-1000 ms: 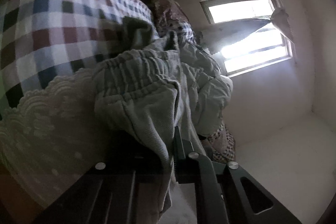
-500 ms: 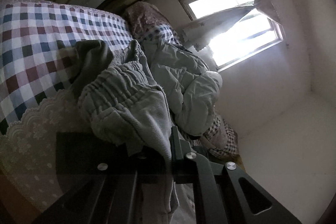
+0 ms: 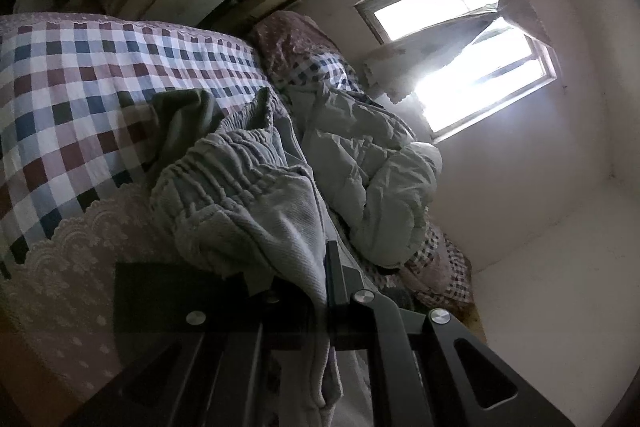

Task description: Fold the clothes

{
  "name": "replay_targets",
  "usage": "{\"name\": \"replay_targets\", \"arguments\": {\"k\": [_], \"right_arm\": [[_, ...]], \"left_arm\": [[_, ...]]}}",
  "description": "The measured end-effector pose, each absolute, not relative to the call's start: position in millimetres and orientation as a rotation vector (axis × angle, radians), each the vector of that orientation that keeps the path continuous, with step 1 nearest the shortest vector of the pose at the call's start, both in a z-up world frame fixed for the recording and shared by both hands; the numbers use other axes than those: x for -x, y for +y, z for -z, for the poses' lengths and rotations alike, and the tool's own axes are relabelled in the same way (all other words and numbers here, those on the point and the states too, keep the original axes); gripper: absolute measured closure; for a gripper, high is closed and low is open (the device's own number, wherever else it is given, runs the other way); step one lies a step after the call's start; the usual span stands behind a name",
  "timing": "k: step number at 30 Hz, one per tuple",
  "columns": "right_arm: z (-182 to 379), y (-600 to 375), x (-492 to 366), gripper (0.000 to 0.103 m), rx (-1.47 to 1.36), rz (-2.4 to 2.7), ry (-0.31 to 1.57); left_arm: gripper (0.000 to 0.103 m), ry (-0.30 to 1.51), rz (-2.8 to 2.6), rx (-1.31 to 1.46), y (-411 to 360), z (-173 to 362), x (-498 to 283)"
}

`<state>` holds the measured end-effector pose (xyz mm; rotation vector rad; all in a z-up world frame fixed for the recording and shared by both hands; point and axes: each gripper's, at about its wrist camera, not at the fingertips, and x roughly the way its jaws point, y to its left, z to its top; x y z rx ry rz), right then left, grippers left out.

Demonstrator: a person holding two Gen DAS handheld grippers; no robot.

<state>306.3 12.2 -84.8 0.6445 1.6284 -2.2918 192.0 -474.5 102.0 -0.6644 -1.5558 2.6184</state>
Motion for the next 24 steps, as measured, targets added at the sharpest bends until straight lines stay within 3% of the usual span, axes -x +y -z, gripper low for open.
{"name": "replay_targets", "arguments": {"k": [12,19,24], "right_arm": [[84,117,-294,0.049,-0.916,2.158,1.827],[80,157,-287,0.062,-1.038,2.107,1.889],[69,190,-293,0.064,-1.103,2.186,1.856]], "left_arm": [[0.098,-1.544,-2.658,0.708,-473,-104,-186],[0.098,-1.548,-2.676,0.712,-473,-105,-186],[0.098,-1.546,-2.692,0.717,-474,-104,-185]]}}
